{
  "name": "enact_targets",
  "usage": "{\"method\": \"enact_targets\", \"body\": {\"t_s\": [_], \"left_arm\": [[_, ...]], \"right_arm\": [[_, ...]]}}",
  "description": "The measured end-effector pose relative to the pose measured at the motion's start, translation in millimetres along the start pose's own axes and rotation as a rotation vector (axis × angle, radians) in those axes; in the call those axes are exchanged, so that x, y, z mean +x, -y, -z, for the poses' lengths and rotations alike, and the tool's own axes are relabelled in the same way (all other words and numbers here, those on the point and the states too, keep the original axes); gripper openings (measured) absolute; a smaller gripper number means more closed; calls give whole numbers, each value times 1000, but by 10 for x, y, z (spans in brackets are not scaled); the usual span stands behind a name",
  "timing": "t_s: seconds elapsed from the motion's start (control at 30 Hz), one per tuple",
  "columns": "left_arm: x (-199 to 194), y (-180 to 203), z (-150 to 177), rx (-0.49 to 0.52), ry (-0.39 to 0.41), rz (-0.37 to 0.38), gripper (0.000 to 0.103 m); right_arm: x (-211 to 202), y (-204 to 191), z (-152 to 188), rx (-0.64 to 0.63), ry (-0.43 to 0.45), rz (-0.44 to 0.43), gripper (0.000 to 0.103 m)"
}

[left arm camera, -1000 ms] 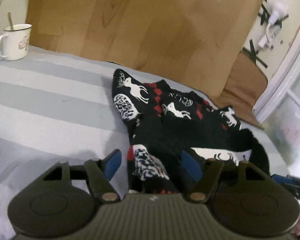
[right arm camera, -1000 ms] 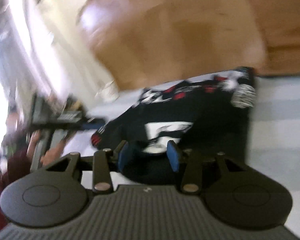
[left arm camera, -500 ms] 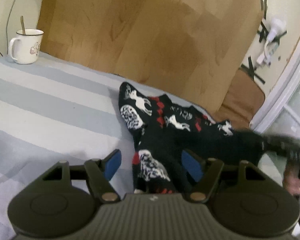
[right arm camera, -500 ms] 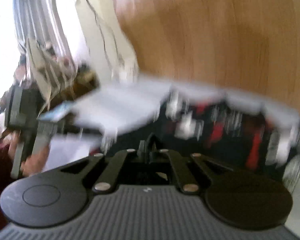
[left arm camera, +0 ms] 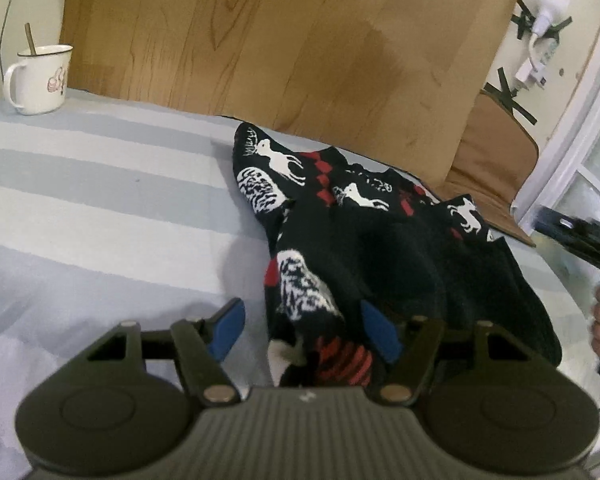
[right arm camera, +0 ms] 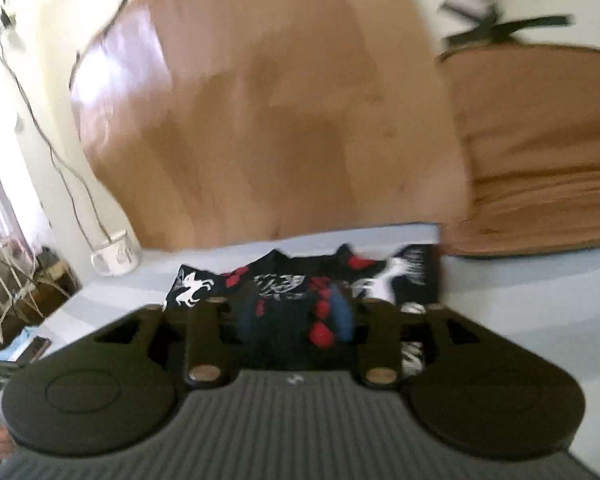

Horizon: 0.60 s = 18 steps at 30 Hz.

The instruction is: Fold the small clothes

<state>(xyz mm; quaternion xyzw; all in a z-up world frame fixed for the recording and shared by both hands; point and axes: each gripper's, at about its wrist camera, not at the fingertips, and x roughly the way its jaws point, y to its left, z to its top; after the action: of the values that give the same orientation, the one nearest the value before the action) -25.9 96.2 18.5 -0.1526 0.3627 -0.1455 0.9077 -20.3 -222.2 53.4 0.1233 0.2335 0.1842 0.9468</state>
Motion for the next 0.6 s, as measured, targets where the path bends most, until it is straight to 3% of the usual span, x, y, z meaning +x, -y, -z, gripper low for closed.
{"method": "enact_targets", "body": {"t_s": [0.13, 0.2, 0.23, 0.27, 0.3, 0.4, 0.43, 0.5, 0.53, 0.6], "left_arm": [[-44, 31, 103, 26, 0, 8, 64], [-17, 63, 110, 36, 3, 6, 46], [19, 70, 99, 32, -12, 9, 23], [46, 65, 83, 16, -23, 8, 19], [35, 57, 72, 2, -24, 4, 17], [-137, 26, 81, 18, -32, -21, 15], [-204, 0, 98, 21, -36, -51, 9], [-268, -110, 147, 9, -61, -85, 7], [-260, -163, 165, -11, -83, -67, 7], [-259, -189, 176, -23, -82, -79, 12]], "right_arm": [[-194, -2, 326, -39, -72, 71, 61], [-93, -16, 514, -61, -129, 99, 58], [-25, -5, 590, -55, -164, 109, 26], [26, -3, 635, -57, -184, 135, 16], [14, 2, 636, -71, -163, 162, 13], [-170, 109, 458, 16, -74, 181, 13], [-192, 140, 445, 26, -70, 191, 13], [-119, 183, 529, 18, -134, 219, 13], [-58, 191, 605, 18, -177, 221, 14], [-89, 159, 652, 0, -152, 221, 19]]}}
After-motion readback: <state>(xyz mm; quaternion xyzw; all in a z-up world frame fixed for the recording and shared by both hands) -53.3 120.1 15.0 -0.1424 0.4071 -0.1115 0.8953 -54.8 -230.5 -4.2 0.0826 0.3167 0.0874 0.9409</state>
